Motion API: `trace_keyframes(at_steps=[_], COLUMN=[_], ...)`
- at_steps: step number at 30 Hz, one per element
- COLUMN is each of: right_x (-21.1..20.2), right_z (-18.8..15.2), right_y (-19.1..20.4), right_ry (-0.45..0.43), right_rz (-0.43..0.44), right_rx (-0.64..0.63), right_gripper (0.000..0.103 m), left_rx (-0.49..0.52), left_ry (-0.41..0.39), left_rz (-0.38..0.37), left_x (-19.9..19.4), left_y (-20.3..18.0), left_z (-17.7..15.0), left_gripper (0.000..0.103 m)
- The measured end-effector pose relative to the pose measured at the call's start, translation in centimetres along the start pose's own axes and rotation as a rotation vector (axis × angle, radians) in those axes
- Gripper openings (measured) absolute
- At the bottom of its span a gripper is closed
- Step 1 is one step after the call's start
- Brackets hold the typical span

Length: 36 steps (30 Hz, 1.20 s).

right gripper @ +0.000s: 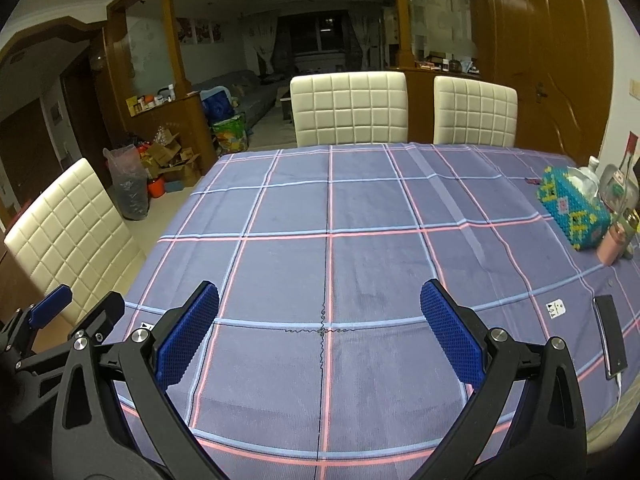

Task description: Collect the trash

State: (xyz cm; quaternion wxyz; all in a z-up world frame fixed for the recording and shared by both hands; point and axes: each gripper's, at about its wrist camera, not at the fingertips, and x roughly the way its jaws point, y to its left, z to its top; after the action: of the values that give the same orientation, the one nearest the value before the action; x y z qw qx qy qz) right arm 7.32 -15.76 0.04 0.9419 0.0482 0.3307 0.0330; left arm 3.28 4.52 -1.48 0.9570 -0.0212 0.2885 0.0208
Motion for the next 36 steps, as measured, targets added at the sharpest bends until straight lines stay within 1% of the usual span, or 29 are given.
trace_keyframes(at_steps=[7, 12, 17, 20, 24, 31, 36], right_x=[-0.6, -1.6, -1.6, -1.7, -2.4, -3.4, -3.9], right_z=[-0.4, -0.9, -1.4, -1.6, -1.9, -2.5, -2.6], right_y=[1.0, 1.3, 2.1, 2.6, 3.0, 4.1, 4.6], right_ry=[-0.015, -0.034, -0.014, -0.014, -0.027, -0.046, -0.058], right_rz=[-0.023, -0.015, 0.004, 0.013, 0.013, 0.013, 0.017], right_rx=[-0.032, -0.033, -0.046, -0.058, -0.063, -0.088, -0.096], right_gripper=[0.099, 0.099, 0.099, 0.099, 0.099, 0.099, 0.099], left_rx=[-0.004, -0.002, 0.017, 0.016, 0.013, -0.025, -0.038], left_ry=[-0.024, -0.041, -0.077, -0.09, -0.078, -0.055, -0.045], left_rz=[0.003, 0.029, 0.078, 0.089, 0.127, 0.142, 0.131], left_x=[-1.0, -2.1, -3.7, -4.4, -4.8, -5.3, -5.4], left_y=[0.3, 0.4, 0.4, 0.7, 1.1, 2.7, 3.2], left_z=[-0.2, -0.4, -0.7, -0.9, -1.3, -1.7, -1.9], left_gripper=[0.089, 0.089, 0.089, 0.089, 0.089, 0.089, 0.089])
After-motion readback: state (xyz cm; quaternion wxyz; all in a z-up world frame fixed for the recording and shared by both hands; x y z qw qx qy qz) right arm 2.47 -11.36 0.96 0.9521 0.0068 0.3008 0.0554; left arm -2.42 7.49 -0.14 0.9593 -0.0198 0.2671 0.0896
